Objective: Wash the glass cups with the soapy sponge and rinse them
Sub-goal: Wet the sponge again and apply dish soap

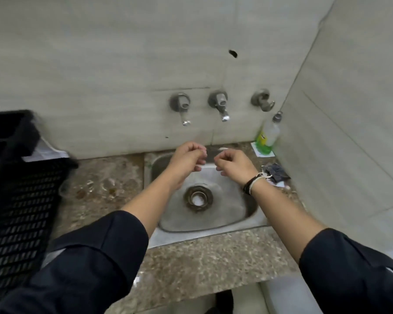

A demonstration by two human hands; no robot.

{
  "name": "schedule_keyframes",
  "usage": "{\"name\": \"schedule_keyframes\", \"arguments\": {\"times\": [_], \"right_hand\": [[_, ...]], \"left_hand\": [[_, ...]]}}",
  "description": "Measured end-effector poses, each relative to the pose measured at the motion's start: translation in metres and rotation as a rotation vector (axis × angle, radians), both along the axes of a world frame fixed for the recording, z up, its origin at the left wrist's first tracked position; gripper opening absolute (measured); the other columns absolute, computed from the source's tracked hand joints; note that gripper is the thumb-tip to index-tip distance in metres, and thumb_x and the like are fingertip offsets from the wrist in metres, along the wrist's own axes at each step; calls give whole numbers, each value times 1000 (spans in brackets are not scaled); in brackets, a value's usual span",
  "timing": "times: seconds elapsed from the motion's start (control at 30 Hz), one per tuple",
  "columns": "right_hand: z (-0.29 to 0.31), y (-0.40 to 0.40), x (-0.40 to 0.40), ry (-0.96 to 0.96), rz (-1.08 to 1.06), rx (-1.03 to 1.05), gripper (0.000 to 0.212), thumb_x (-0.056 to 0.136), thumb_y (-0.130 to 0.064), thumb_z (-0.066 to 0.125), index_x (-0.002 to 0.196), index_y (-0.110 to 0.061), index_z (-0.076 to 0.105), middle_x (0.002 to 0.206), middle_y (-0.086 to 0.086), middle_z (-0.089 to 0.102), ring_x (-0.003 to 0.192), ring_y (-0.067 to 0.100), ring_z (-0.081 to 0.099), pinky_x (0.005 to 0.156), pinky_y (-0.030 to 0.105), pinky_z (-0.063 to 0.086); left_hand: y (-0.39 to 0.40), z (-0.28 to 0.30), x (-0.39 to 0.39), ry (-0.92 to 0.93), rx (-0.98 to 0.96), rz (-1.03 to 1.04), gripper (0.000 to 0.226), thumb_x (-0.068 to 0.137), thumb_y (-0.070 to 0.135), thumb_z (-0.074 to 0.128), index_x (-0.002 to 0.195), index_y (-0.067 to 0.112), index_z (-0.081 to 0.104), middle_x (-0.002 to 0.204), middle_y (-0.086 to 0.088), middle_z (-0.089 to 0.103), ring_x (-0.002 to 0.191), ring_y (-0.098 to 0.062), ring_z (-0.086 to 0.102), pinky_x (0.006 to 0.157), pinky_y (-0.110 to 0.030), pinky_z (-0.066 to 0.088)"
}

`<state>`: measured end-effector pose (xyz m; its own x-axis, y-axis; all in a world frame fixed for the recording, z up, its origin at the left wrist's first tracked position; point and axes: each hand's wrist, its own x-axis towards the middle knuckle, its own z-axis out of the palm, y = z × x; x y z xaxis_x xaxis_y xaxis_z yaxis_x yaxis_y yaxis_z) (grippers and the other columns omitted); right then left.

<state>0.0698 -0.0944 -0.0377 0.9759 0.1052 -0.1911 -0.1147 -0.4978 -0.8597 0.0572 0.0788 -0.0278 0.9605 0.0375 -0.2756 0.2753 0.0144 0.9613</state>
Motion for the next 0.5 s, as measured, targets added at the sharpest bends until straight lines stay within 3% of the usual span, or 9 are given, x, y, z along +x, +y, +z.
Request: {"name": "schedule_keyframes", "arguments": {"times": [0.1,0.17,0.23,0.37,0.5], "right_hand": [[-40,-50,15,79,-79,-15,13,72,-34,64,75,-23,69,76,6,73,76,26,71,79,51,59],[-61,-81,23,99,-123,-81,8,79,-26,66,79,-19,70,79,5,72,76,23,67,78,39,58],[-80,-113,35,69,-172,-237,9,84,-19,65,90,-17,72,91,7,74,89,26,67,80,31,51],[-107,-160,62,-91,-248,-564,23,86,-15,59,103,-8,71,110,22,66,108,42,59,92,41,47],[-125,-186,84,-8,-204,-755,36,87,-12,61,122,-3,59,124,23,59,118,41,54,97,41,45]], "left_hand": [[-43,-27,11,80,26,-2,11,91,6,63,91,17,66,91,-7,68,73,-19,64,61,-28,47],[-65,-42,16,136,33,2,8,87,10,64,89,18,66,92,-7,69,73,-20,64,62,-30,47],[-81,-55,19,182,31,8,9,87,11,62,87,19,65,91,-6,68,74,-21,63,62,-30,46],[-98,-70,28,217,41,11,10,90,9,61,90,18,66,93,-7,69,77,-22,65,62,-31,47],[-101,-80,32,220,78,-10,11,94,8,59,93,17,65,95,-8,69,77,-21,66,63,-32,48]]}}
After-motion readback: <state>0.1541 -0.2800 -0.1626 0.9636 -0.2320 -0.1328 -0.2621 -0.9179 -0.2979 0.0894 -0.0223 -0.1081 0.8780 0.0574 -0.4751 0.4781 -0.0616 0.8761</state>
